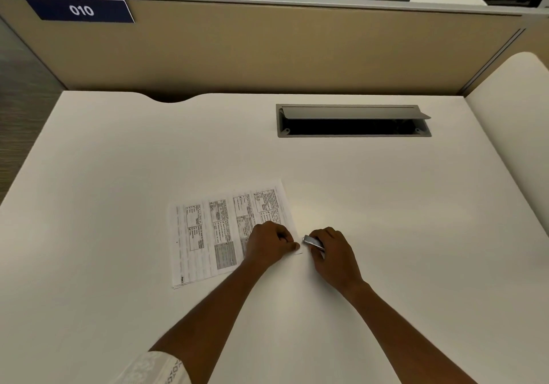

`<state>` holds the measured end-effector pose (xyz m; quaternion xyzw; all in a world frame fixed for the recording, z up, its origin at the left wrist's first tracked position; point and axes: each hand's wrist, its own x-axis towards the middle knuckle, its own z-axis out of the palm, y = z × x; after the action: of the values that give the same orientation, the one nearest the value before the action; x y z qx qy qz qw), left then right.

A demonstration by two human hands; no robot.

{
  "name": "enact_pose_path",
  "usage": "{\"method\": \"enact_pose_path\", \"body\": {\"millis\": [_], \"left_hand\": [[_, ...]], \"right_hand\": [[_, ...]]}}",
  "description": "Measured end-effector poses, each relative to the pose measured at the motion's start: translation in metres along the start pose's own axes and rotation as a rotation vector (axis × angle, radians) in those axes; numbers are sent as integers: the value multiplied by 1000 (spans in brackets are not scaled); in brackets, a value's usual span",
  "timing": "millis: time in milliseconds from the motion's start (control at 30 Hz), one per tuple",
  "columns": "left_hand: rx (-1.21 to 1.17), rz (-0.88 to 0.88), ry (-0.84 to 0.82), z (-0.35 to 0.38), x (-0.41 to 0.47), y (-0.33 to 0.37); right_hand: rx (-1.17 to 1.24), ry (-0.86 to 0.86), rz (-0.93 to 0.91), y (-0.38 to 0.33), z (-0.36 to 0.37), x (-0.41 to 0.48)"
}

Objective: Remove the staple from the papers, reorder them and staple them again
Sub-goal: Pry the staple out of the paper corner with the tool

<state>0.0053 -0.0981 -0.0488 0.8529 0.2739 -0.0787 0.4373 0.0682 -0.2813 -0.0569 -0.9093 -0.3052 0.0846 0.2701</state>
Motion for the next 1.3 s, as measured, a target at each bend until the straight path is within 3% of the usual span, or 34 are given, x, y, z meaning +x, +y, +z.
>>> {"method": "enact_pose_path", "body": {"millis": [600,1033,1300], "left_hand": [[-11,-12,5,-1,-2,-3],[-29,104,-82,-8,-4,-13],[198,233,-149,-8,-5,-13]], "right_hand": [[28,9,-19,0,-3,2],[13,-57,-90,-4,1,-6],[-14,-91,-105,-9,5,-6]]}}
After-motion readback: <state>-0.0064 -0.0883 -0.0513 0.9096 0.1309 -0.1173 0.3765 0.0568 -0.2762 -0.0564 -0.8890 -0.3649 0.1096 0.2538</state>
